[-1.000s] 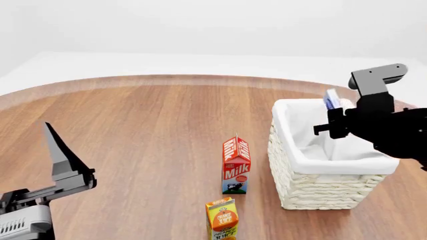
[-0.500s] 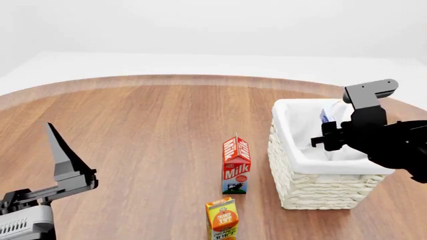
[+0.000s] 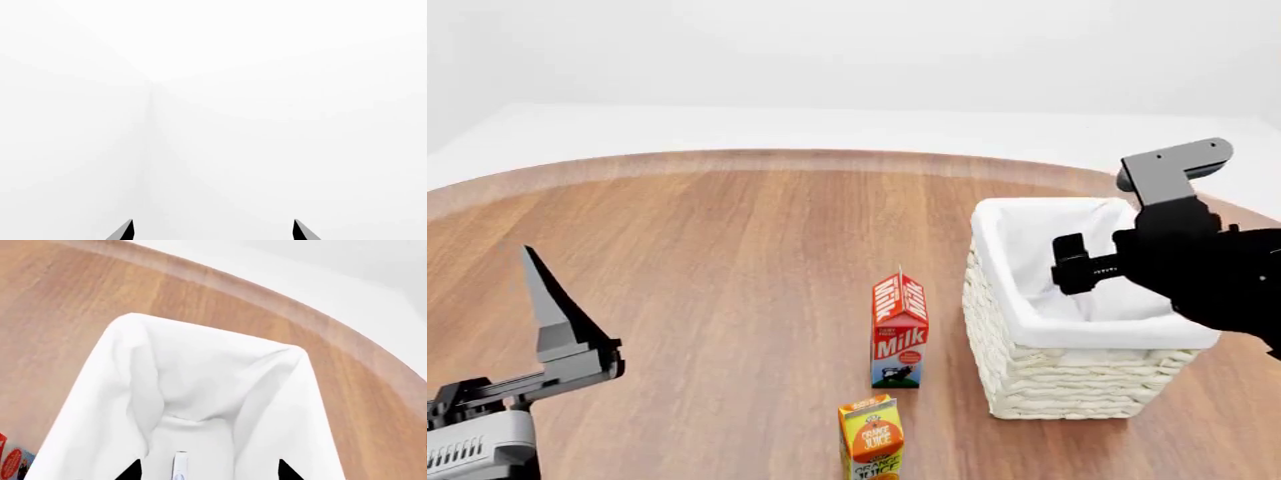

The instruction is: Pick up the cream cheese box and the butter, and put them in the basket.

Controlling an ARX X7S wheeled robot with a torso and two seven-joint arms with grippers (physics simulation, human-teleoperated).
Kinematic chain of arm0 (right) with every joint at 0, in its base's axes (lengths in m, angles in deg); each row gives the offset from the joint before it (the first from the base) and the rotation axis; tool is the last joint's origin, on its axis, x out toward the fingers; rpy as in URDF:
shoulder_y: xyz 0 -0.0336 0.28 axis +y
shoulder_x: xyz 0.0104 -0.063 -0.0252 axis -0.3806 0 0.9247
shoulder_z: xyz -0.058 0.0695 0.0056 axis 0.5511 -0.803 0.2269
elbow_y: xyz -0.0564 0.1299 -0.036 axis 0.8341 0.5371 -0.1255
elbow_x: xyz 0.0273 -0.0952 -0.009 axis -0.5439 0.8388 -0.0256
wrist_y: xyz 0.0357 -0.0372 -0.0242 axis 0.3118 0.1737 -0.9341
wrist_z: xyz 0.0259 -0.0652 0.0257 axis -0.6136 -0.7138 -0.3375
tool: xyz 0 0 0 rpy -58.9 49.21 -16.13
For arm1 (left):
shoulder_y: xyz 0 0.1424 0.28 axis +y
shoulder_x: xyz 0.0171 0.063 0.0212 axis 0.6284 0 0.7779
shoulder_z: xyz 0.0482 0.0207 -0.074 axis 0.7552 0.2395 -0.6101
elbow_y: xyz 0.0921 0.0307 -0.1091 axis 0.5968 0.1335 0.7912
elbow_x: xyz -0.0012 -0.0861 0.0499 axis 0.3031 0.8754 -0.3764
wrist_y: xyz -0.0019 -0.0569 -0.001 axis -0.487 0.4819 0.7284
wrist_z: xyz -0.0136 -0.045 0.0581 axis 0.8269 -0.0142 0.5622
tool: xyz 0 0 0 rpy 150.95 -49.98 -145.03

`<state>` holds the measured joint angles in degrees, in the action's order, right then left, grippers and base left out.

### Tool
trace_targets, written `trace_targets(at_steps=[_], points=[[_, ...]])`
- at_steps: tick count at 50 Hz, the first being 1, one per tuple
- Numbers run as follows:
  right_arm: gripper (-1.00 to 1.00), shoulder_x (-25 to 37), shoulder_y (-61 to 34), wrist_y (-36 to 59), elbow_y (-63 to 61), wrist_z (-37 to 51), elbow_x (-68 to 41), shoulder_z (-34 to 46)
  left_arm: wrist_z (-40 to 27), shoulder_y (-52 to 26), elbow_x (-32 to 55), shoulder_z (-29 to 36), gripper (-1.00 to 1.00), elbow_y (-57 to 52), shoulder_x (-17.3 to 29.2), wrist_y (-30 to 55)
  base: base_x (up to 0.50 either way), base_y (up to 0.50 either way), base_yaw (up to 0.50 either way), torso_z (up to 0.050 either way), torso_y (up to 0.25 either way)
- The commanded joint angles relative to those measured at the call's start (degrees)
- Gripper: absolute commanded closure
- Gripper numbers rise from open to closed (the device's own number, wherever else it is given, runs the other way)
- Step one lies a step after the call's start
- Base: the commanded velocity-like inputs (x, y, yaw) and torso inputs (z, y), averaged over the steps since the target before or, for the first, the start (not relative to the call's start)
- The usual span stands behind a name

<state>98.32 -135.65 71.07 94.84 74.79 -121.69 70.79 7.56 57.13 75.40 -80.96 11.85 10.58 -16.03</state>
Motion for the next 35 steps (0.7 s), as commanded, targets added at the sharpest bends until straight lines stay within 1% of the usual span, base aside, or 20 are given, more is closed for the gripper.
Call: trace_targets(at_steps=[1, 2, 5, 8, 11, 12, 17, 21, 35], points=[[-1.00, 2.88, -0.02, 2.92, -11.43, 2.09, -3.15, -3.68, 1.33, 0.05, -0.27, -1.48, -1.00, 0.22, -1.06, -0.35, 0.00, 0.00, 0.00, 0.000, 0.000], [-1.00, 3.89, 0.30, 3.86, -14.17, 3.36, -5.31, -4.83, 1.31, 0.06, -0.28, -1.47, -1.00, 0.21, -1.05, -0.34, 0.00, 0.00, 0.00, 0.000, 0.000], [-1.00, 5.59, 1.08, 4.19, -18.18, 4.85, -7.13, -5.94, 1.25, 0.20, -0.32, -1.50, -1.00, -0.02, -0.98, -0.33, 0.00, 0.00, 0.00, 0.000, 0.000], [-1.00, 8.26, 2.75, 4.09, -24.94, 7.63, -9.48, -7.49, 1.16, 0.18, -0.32, -1.56, -1.00, -0.10, -0.93, -0.27, 0.00, 0.00, 0.00, 0.000, 0.000], [-1.00, 8.29, 2.78, 4.10, -25.01, 7.70, -9.55, -7.51, 1.13, 0.18, -0.31, -1.54, -1.00, -0.10, -0.89, -0.27, 0.00, 0.00, 0.00, 0.000, 0.000], [-1.00, 11.73, 4.64, 4.10, -33.60, 11.64, -14.00, -9.72, 1.11, 0.24, -0.39, -1.52, -1.00, -0.13, -0.90, -0.34, 0.00, 0.00, 0.00, 0.000, 0.000], [-1.00, 14.61, 5.83, 4.26, -44.65, 15.09, -19.68, -11.66, 1.01, 0.37, -0.44, -1.56, -1.00, -0.39, -0.80, -0.36, 0.00, 0.00, 0.00, 0.000, 0.000], [-1.00, 15.49, 6.63, 4.01, -50.92, 17.16, -22.82, -12.19, 0.94, 0.36, -0.42, -1.63, -1.00, -0.46, -0.71, -0.40, 0.00, 0.00, 0.00, 0.000, 0.000], [-1.00, 15.96, 8.73, 3.00, -64.61, 22.82, -30.70, -11.88, 0.58, 0.58, -0.20, -2.00, -1.00, -0.99, -0.45, -0.25, 0.00, 0.00, 0.00, 0.000, 0.000]])
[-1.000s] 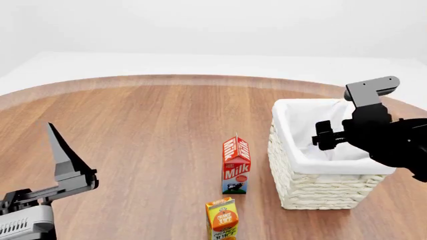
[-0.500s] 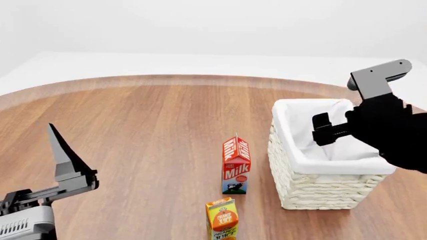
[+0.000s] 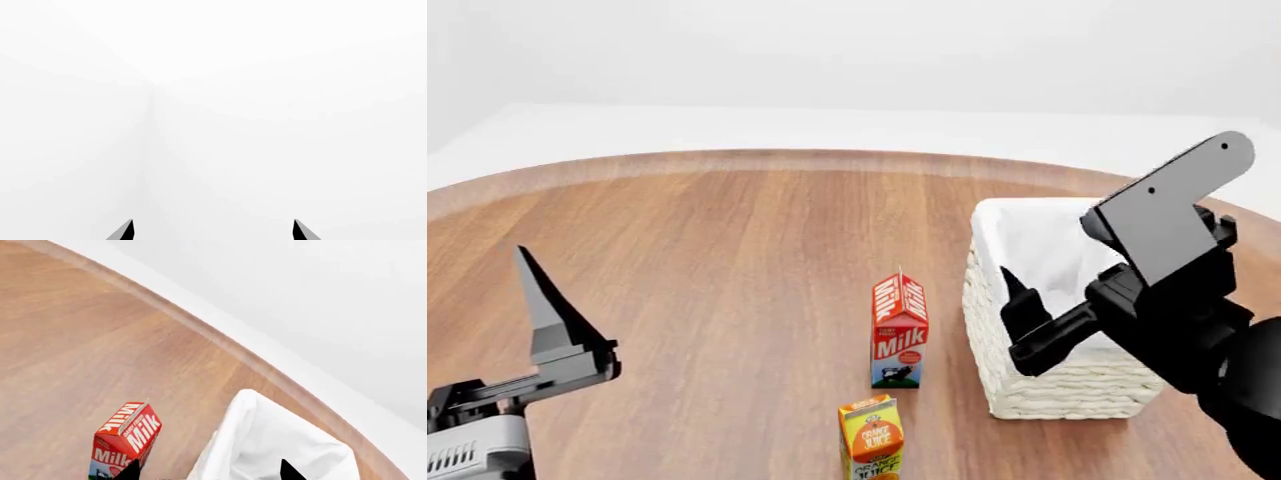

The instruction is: Pick up the cream cheese box and the butter, and put them in the basket.

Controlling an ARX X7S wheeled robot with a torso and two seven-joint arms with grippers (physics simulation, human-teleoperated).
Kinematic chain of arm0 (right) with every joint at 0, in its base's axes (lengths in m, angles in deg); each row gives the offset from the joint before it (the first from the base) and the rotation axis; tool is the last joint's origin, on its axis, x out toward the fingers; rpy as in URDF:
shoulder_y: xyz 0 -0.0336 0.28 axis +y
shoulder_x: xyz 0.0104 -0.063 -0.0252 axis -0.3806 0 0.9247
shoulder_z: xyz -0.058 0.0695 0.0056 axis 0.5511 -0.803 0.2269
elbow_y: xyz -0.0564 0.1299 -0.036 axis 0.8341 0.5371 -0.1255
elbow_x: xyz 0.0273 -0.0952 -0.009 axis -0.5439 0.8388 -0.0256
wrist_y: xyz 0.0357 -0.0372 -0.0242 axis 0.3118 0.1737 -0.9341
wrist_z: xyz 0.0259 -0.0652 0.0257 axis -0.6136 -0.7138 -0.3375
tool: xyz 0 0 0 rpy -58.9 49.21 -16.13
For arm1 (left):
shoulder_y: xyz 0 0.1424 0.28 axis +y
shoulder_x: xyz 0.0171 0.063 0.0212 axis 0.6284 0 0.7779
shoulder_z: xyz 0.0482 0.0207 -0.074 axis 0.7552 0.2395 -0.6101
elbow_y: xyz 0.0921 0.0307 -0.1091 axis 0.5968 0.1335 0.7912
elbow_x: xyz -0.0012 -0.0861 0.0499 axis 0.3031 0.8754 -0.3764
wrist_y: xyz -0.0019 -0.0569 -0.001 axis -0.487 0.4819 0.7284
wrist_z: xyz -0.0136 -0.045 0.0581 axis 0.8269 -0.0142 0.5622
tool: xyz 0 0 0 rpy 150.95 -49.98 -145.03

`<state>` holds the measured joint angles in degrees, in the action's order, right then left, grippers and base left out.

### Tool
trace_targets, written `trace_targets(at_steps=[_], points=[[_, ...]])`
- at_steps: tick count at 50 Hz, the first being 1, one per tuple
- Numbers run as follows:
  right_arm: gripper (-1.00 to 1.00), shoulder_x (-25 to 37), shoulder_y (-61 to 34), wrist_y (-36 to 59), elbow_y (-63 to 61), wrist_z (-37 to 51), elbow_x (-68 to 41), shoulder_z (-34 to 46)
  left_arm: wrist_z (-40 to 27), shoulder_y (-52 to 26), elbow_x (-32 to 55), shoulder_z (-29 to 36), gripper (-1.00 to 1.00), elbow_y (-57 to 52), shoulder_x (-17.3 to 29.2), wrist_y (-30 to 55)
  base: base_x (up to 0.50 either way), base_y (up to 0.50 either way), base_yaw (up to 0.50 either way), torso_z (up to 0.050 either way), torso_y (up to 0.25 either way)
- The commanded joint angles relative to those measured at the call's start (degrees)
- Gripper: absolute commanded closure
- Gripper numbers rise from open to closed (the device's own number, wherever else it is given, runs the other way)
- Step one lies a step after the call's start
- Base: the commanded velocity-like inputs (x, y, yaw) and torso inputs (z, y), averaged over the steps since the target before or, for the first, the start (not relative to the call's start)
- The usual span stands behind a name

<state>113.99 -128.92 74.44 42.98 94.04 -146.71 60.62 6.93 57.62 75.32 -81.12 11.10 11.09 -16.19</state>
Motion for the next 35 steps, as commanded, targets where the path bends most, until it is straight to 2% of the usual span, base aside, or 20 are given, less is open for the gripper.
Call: trace_targets(at_steps=[1, 9, 17, 20, 21, 24, 35], points=[[-1.00, 0.29, 1.97, -0.36, -12.75, 3.62, -5.73, -1.69, 1.20, 0.10, -0.11, -1.84, -1.00, -0.24, -0.95, -0.09, 0.00, 0.00, 0.00, 0.000, 0.000], [-1.00, -2.07, 4.03, 0.26, -18.78, 6.26, -6.91, 0.94, 1.12, 0.06, -0.09, -1.75, -1.00, -0.14, -0.90, -0.18, 0.00, 0.00, 0.00, 0.000, 0.000], [-1.00, -7.16, 8.88, -1.46, -21.65, 14.60, -12.17, 5.99, 1.05, -0.05, -0.05, -1.62, -1.00, 0.20, -0.90, -0.33, 0.00, 0.00, 0.00, 0.000, 0.000], [-1.00, -7.84, 9.73, -1.75, -21.64, 15.29, -12.49, 6.60, 1.01, -0.04, -0.02, -1.61, -1.00, 0.21, -0.86, -0.34, 0.00, 0.00, 0.00, 0.000, 0.000], [-1.00, -10.30, 13.90, -4.07, -20.32, 17.93, -12.94, 8.39, 0.90, 0.10, 0.14, -1.93, -1.00, -0.45, -0.69, -0.05, 0.00, 0.00, 0.00, 0.000, 0.000], [-1.00, -13.36, 16.87, -4.60, -19.98, 18.93, -10.37, 9.95, 0.84, 0.15, 0.14, -1.95, -1.00, -0.21, -0.71, -0.23, 0.00, 0.00, 0.00, 0.000, 0.000], [-1.00, -20.15, 19.41, -5.38, -19.64, 24.34, -11.21, 13.97, 0.66, 0.41, 0.41, -2.27, -1.00, -0.38, -0.46, -0.31, 0.00, 0.00, 0.00, 0.000, 0.000]])
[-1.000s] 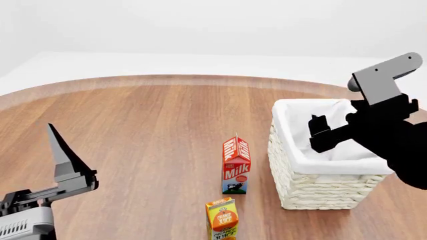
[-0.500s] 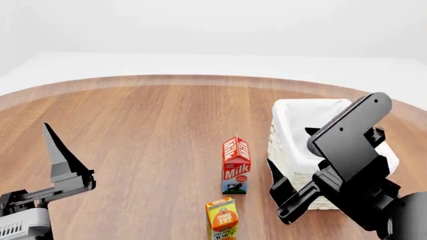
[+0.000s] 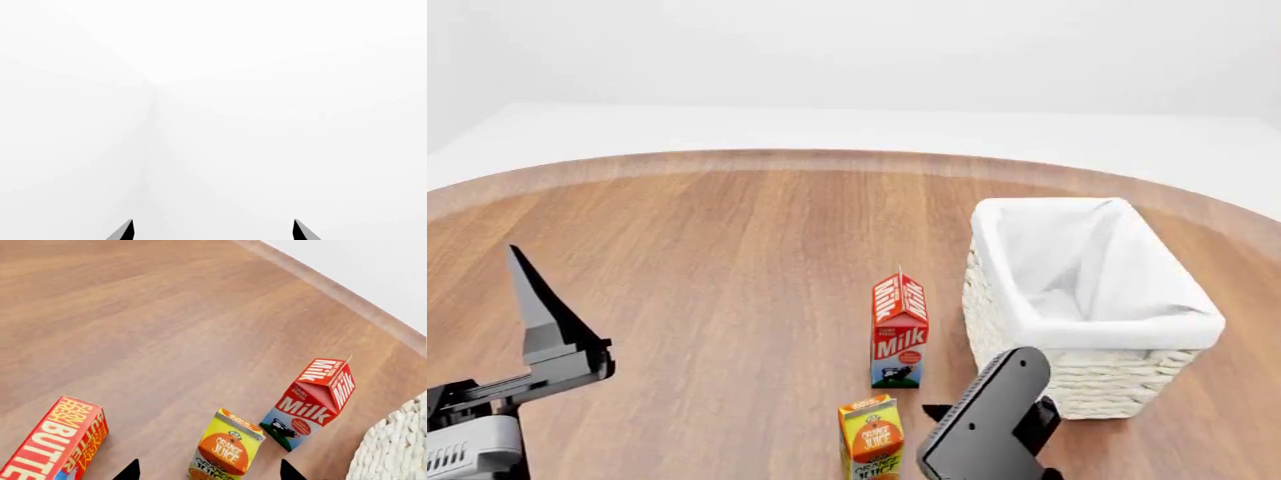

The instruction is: Pick up the cream cheese box and the butter, and put them in the basket.

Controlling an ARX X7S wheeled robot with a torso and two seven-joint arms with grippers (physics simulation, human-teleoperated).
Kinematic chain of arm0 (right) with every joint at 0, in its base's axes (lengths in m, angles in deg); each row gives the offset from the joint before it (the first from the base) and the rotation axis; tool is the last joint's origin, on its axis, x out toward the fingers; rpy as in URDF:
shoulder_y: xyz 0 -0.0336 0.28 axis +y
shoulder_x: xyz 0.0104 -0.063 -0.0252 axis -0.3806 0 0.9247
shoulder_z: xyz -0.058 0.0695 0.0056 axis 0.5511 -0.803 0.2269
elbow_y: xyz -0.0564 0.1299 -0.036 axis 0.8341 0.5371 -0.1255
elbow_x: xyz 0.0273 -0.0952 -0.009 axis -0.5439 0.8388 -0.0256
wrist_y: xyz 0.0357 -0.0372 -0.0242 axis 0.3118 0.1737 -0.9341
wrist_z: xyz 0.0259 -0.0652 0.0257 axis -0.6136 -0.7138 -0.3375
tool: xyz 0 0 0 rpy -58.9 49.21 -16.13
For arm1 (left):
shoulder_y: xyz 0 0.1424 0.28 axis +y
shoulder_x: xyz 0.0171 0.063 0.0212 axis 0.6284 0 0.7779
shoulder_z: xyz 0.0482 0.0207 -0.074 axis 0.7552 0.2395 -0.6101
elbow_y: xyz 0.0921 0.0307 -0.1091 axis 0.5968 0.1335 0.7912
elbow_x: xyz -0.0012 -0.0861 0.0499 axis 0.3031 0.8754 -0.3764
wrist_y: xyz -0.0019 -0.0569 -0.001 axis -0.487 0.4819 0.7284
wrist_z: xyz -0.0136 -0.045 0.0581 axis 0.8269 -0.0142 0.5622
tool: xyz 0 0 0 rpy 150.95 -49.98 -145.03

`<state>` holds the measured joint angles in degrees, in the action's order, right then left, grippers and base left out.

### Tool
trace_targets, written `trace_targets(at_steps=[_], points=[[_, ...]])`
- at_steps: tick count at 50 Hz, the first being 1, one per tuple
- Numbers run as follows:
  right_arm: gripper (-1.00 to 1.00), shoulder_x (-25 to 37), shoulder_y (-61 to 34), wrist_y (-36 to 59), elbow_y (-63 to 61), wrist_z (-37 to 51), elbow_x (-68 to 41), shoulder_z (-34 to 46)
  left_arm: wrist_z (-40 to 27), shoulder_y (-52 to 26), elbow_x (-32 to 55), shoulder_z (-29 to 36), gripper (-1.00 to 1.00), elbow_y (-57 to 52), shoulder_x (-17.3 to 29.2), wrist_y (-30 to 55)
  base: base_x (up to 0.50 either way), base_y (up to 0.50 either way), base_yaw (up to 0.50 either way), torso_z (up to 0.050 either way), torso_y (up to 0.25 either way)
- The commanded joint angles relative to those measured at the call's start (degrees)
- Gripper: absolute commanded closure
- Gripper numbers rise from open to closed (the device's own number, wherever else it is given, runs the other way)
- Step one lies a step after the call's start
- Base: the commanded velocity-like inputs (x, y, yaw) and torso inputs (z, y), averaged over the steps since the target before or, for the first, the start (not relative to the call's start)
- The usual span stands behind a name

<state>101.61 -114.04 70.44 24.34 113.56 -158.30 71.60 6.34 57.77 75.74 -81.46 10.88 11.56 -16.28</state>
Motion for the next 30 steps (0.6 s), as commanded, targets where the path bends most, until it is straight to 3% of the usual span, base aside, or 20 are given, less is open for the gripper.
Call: trace_targets(at_steps=[1, 30], points=[[-1.00, -8.04, 4.81, -1.42, -1.15, 5.13, 0.66, 3.16, 1.24, 0.27, 0.06, -1.99, -1.00, -0.22, -0.88, -0.20, 0.00, 0.00, 0.00, 0.000, 0.000], [-1.00, -18.36, 12.58, -4.46, 1.13, 7.55, 11.37, 6.66, 0.94, 0.45, 0.04, -1.96, -1.00, -0.01, -0.61, -0.63, 0.00, 0.00, 0.00, 0.000, 0.000]])
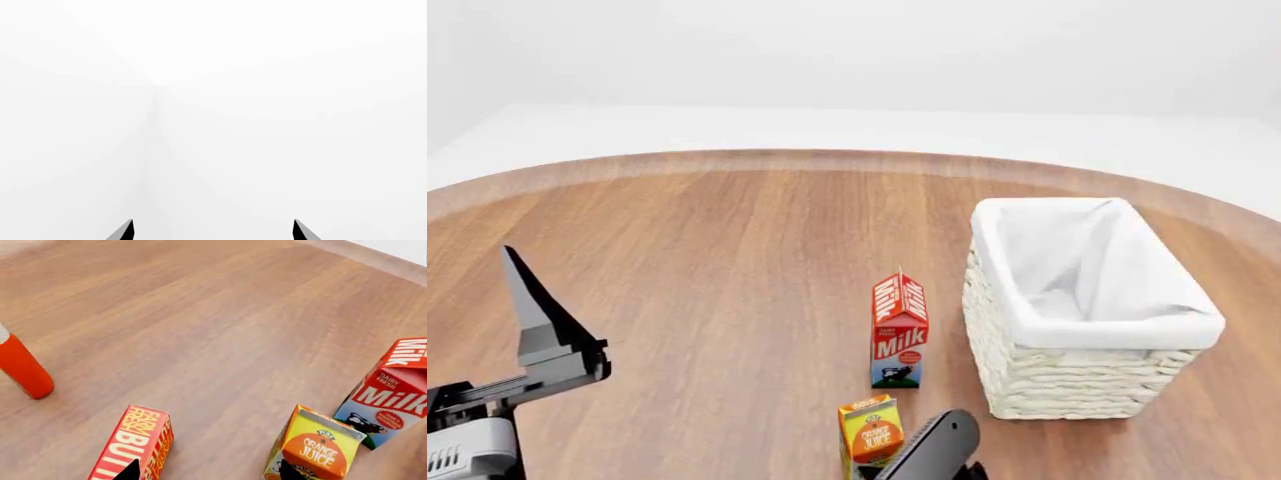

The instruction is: Pick up the cream cheese box and the butter, and put them in the basket.

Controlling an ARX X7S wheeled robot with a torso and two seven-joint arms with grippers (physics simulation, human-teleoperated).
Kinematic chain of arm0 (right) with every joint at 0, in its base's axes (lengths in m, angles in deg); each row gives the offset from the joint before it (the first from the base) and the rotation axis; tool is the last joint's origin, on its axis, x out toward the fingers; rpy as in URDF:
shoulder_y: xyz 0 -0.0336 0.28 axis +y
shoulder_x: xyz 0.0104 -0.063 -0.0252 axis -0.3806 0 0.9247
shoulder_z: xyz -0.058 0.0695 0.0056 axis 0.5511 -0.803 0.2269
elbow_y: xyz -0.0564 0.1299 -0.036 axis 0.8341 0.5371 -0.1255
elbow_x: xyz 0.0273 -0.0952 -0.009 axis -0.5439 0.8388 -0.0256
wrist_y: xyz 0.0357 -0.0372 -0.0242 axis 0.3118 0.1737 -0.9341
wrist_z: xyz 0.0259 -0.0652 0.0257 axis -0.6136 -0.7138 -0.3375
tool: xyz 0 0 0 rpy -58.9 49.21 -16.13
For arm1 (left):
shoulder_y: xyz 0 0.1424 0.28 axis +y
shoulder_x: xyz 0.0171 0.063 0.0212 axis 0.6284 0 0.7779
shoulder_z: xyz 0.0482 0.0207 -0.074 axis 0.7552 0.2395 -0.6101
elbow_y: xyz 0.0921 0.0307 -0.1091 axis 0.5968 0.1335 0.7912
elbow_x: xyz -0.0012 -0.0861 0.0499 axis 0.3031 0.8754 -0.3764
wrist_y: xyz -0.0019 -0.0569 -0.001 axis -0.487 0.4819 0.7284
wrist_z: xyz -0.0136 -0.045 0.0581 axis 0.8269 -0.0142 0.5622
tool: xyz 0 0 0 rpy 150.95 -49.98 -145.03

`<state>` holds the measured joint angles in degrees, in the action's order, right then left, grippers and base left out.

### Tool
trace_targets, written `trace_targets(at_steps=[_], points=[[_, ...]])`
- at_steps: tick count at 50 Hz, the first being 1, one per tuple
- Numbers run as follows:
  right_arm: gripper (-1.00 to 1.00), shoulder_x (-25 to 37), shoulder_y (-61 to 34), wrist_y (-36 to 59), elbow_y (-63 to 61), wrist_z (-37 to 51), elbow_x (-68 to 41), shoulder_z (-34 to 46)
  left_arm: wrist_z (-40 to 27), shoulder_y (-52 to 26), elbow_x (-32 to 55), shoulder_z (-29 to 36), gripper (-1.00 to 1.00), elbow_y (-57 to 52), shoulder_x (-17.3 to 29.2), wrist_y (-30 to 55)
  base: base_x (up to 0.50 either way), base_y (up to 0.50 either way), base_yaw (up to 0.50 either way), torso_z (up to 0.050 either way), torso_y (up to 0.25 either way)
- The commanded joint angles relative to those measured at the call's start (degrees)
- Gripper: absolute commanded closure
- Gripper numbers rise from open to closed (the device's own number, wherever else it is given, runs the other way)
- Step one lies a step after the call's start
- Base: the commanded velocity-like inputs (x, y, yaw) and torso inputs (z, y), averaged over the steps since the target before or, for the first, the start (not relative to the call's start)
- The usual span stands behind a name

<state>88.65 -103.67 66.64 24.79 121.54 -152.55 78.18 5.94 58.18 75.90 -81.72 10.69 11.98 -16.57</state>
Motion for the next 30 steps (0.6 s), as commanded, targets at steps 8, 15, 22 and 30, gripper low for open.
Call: trace_targets(at_steps=[8, 15, 22, 30], points=[[-1.00, -7.71, 5.62, -1.48, 1.30, -1.74, 10.71, 1.83, 1.24, 0.09, -0.06, -1.79, -1.00, 0.41, -0.96, -0.61, 0.00, 0.00, 0.00, 0.000, 0.000], [-1.00, -9.13, 7.94, -2.77, 3.08, -3.53, 14.15, 2.73, 1.12, 0.21, 0.02, -1.89, -1.00, 0.20, -0.85, -0.56, 0.00, 0.00, 0.00, 0.000, 0.000], [-1.00, -10.69, 8.85, -2.74, 3.92, -3.79, 16.11, 4.12, 0.96, 0.37, 0.22, -2.21, -1.00, -0.18, -0.65, -0.43, 0.00, 0.00, 0.00, 0.000, 0.000], [-1.00, -12.65, 8.47, -3.43, 4.22, -3.75, 17.52, 4.25, 0.85, 0.42, 0.46, -2.45, -1.00, -0.18, -0.50, -0.51, 0.00, 0.00, 0.00, 0.000, 0.000]])
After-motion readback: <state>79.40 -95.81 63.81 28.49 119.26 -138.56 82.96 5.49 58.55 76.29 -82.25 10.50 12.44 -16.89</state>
